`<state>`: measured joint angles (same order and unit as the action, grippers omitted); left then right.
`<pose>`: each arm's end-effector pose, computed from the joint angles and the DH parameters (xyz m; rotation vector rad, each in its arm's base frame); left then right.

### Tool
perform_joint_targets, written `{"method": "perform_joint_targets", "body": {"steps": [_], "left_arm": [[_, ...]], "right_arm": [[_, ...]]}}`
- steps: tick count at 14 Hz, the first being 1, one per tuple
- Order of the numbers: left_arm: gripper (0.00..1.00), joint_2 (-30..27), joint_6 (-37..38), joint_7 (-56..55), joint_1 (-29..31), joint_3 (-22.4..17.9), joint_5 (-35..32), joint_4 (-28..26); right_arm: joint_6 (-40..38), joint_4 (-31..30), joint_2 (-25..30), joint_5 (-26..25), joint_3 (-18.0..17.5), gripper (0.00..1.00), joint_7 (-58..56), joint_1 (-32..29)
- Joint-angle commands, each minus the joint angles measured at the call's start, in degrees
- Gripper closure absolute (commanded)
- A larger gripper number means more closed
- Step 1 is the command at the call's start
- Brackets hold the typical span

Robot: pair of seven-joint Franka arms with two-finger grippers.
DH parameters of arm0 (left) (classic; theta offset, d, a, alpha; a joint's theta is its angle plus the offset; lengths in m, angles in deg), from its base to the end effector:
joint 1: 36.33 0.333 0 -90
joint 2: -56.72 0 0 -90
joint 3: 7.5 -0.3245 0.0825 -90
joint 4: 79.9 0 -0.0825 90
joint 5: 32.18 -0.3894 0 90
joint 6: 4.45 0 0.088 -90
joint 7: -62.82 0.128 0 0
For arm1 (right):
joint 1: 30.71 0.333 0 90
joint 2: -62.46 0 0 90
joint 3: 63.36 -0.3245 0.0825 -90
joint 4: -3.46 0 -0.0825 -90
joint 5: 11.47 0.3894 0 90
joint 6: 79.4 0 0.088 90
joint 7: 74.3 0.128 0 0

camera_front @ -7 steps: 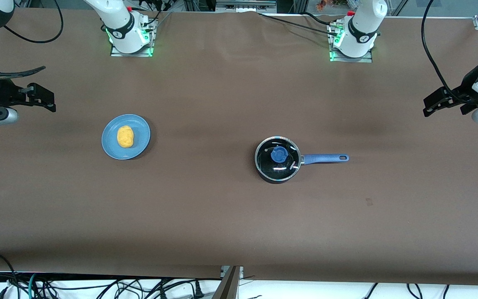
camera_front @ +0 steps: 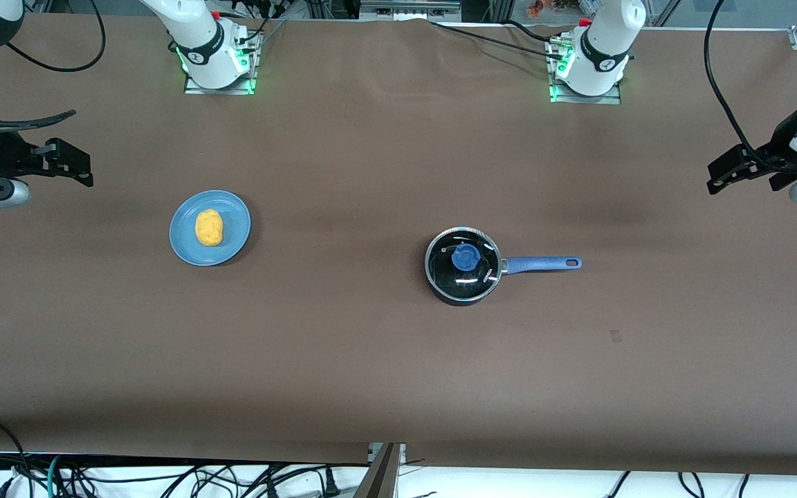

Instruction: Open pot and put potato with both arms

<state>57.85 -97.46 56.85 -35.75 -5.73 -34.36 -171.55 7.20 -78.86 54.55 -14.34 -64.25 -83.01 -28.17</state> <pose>0.5703 -0.0070 0.5918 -3.1019 -0.1265 -0.0099 0.5952 0.0284 0.5908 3.0779 0.3250 -0.1014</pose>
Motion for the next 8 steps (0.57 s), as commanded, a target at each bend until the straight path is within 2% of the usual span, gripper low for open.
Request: {"method": "perform_joint_targets", "body": {"steps": [1,8], "left_arm": [[0.0,0.46,1.33,1.75,0.56,0.34,0.6,1.74],[0.0,0.54,0.98,1.66,0.56,0.34,0.51,1.74]], "right_arm": [[-0.37,1.11,-0.52,-0.73,-0.25,0.0,0.45,-0.25],[-0.37,1.11,-0.52,-0.73,-0.25,0.0,0.27,-0.25]]}}
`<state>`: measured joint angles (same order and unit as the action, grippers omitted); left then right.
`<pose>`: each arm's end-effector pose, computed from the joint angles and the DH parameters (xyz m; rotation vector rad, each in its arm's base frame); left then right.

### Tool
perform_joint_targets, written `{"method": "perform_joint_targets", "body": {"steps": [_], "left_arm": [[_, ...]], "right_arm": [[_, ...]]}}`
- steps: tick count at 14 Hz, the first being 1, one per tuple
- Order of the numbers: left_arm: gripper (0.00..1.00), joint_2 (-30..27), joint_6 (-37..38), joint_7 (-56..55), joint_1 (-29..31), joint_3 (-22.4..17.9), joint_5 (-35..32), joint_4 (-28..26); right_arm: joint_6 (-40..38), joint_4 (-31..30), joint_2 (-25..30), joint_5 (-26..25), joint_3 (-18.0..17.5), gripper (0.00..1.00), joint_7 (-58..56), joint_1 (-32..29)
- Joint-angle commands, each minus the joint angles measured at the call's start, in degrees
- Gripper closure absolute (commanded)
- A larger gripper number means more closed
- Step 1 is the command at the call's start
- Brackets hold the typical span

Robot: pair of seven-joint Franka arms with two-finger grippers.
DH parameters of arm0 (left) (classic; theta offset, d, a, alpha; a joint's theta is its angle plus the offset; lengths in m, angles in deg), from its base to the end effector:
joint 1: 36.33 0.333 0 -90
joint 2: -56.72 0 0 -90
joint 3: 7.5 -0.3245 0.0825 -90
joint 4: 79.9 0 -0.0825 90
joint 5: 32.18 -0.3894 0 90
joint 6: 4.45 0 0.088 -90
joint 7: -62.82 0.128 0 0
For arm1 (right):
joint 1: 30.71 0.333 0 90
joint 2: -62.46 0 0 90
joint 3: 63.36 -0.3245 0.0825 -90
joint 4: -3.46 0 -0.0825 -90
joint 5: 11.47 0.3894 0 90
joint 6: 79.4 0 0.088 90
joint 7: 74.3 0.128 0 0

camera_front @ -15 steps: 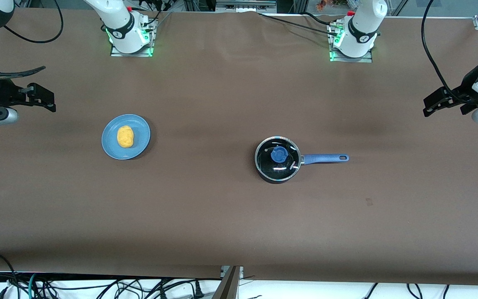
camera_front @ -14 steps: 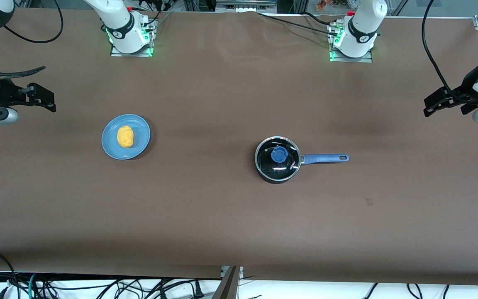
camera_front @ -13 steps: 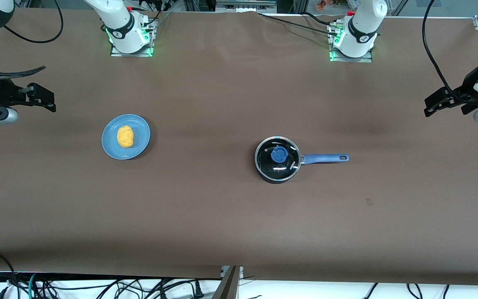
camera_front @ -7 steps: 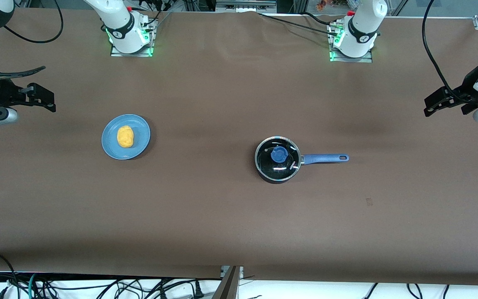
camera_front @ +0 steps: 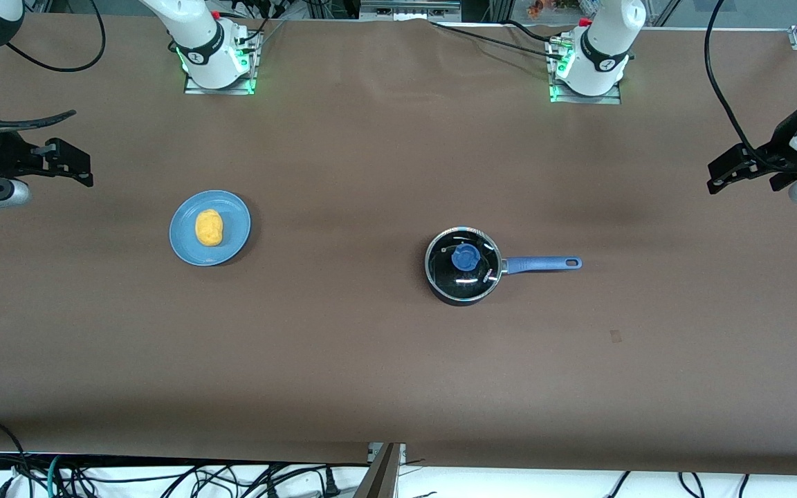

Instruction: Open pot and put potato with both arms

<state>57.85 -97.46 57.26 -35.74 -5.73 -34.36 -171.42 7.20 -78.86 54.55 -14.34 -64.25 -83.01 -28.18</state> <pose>0.5705 -0.0069 0.5929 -3.1024 -0.1157 -0.0132 0.5952 0.0283 0.5908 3.0779 0.3247 -0.1014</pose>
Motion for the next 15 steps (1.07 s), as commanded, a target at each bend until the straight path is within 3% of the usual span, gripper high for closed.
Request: {"method": "perform_joint_targets", "body": {"steps": [1,15], "left_arm": [[0.0,0.54,1.07,0.73,0.55,0.25,0.51,1.61],[0.0,0.72,1.16,0.91,0.29,0.43,0.69,4.51]], "right_arm": [[-0.37,1.11,-0.52,-0.73,-0.25,0.0,0.27,-0.25],[-0.37,1.11,-0.52,-0.73,-0.25,0.0,0.27,-0.25]]}}
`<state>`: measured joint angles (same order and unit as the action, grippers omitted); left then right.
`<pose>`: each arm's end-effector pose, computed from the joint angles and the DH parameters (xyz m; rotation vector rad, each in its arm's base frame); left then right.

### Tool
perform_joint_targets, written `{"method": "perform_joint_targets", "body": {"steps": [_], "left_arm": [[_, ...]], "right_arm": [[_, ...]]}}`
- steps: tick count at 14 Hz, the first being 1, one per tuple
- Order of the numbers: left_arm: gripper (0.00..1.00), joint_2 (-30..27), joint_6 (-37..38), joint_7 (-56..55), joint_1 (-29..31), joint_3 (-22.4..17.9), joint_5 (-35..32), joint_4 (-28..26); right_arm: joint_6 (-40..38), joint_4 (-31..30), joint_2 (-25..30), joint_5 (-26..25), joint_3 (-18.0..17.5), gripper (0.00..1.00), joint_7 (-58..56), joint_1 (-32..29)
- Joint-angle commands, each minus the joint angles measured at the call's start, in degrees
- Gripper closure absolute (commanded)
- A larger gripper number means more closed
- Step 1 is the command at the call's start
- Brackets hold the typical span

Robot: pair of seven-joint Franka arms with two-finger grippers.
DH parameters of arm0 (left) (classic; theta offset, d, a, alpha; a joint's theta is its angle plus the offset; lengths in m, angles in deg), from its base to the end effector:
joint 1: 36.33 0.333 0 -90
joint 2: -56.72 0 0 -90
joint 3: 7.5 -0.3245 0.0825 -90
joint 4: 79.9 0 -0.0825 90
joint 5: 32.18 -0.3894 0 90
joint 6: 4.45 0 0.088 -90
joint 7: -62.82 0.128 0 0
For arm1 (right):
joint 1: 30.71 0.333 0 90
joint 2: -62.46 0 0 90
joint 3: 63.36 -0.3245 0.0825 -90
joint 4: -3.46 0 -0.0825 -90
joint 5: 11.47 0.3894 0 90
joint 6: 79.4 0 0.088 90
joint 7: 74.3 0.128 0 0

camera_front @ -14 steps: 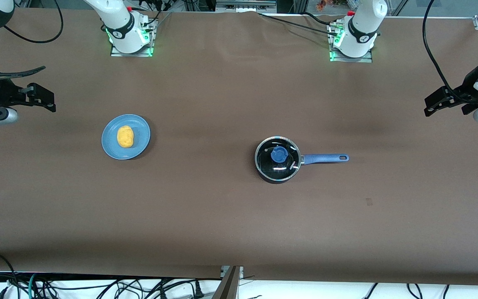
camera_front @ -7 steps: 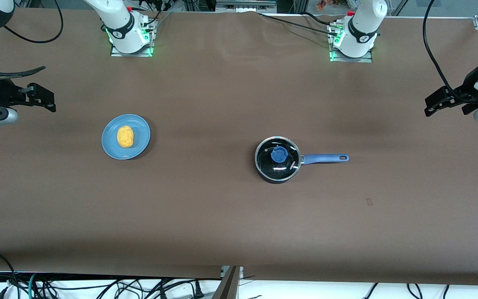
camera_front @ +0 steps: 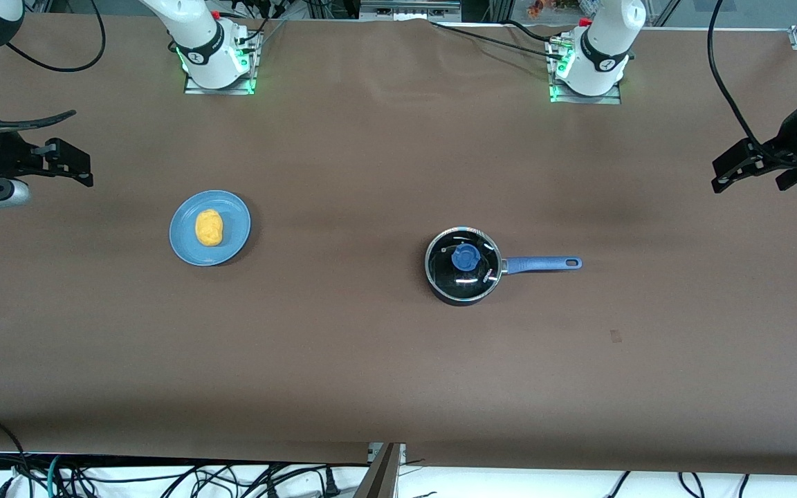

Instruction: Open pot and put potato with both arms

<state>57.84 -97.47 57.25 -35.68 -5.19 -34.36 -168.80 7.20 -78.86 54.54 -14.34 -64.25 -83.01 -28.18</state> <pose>0.5727 -0.0117 0.6151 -3.1048 -0.1045 -0.0849 0.5952 0.0283 0.5907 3.0779 0.3248 -0.1016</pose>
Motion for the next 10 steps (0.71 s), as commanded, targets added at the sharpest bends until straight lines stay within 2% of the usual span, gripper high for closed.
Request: {"method": "perform_joint_targets", "body": {"steps": [1,2,3,6,7,8,10], "left_arm": [[0.0,2.37,1.35,1.0,0.23,-0.12,0.68,0.93],[0.0,6.57,3.0,0.83,0.14,-0.2,0.68,1.88],[0.0,8.26,4.5,1.0,0.49,-0.2,1.12,1.89],[0.0,10.38,4.86,6.0,-2.56,1.19,1.29,1.45],[0.0,12.39,4.69,4.45,-5.37,2.33,1.64,1.8],[0.0,14.24,4.17,0.43,-7.48,2.52,5.13,2.06],[0.0,20.82,-0.12,-11.15,-14.33,2.87,8.59,6.17]], "right_arm": [[-0.37,1.11,-0.43,-0.73,-0.25,0.0,0.18,-0.25],[-0.37,1.11,-0.52,-0.73,-0.25,0.0,0.18,-0.25],[-0.37,1.11,-0.52,-0.64,-0.25,0.0,0.36,-0.25],[-0.37,1.11,-0.43,-0.64,-0.25,0.0,0.53,-0.25],[-0.37,1.11,-0.43,-0.64,-0.25,0.0,0.53,-0.16],[-0.37,1.11,-0.52,-0.55,-0.25,0.0,0.62,-0.24],[-0.37,0.93,-1.13,-0.99,-0.25,0.0,0.36,-0.16]]}}
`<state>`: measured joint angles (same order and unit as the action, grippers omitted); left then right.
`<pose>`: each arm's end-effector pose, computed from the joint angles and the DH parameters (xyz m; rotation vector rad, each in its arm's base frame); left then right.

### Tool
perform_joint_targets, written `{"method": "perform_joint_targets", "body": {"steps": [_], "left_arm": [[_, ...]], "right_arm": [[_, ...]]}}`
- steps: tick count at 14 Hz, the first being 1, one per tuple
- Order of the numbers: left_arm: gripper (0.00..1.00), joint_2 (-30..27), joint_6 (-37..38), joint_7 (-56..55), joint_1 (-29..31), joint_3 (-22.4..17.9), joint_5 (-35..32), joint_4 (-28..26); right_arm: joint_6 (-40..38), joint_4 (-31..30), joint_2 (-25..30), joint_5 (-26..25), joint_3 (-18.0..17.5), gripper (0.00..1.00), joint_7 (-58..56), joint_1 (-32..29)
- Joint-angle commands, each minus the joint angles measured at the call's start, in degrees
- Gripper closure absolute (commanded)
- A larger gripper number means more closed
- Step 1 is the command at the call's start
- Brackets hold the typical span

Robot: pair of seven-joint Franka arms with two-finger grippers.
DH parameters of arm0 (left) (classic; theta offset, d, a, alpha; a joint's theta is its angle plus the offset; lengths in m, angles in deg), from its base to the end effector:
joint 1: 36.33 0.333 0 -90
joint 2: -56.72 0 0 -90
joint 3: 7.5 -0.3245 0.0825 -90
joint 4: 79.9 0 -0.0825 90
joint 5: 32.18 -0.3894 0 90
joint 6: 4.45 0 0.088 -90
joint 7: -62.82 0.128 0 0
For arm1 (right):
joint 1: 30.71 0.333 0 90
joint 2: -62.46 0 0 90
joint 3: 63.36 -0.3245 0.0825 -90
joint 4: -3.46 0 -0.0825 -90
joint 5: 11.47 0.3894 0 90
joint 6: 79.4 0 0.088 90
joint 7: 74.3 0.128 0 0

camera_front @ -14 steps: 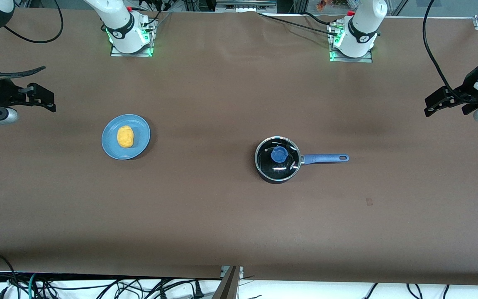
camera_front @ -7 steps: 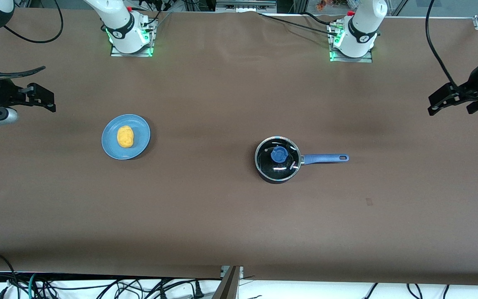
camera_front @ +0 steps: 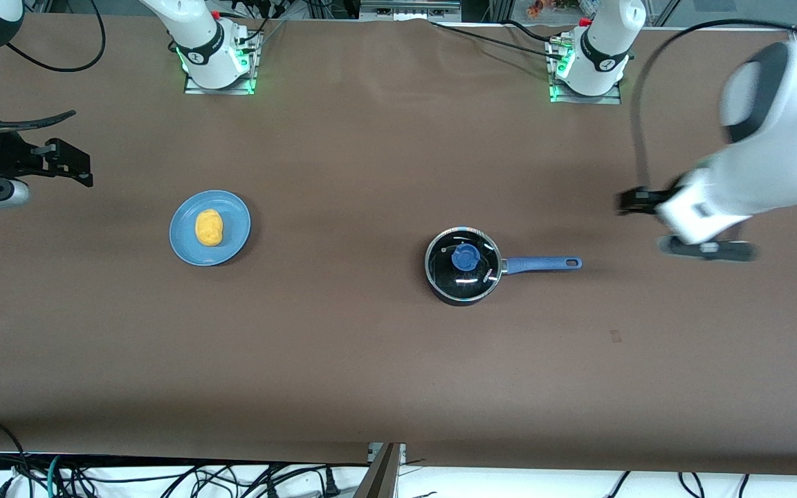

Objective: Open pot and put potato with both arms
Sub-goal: 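Reach the left gripper to the lid knob while the right gripper reaches the potato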

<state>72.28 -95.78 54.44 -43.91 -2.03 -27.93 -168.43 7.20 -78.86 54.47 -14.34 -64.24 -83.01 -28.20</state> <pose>0.6049 -0.1441 0.4657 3.0617 -0.1086 -0.3634 0.5956 0.0280 0.5900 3.0780 0.3240 -0.1036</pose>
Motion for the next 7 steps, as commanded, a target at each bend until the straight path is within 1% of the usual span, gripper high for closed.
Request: {"method": "perform_joint_targets", "body": {"steps": [1,2,4,7], "left_arm": [[0.0,9.72,-3.58,-14.58,-9.35,-0.29,2.42,7.31],[0.0,12.27,-5.86,-17.26,-12.25,-0.29,2.34,8.55],[0.0,15.8,-9.2,-17.2,-14.99,-0.29,2.25,8.91],[0.0,19.58,-12.11,-17.72,-18.16,-0.37,2.08,10.13]], "right_arm": [[-0.37,0.93,-1.84,-1.08,-0.25,0.0,0.18,-0.05],[-0.37,0.67,-2.02,-1.08,-0.34,0.0,0.27,0.04],[-1.07,0.49,-5.09,-0.99,-0.34,0.0,-0.08,0.22],[-0.38,-1.43,-6.94,-0.64,-0.69,0.0,0.0,1.61]]}}
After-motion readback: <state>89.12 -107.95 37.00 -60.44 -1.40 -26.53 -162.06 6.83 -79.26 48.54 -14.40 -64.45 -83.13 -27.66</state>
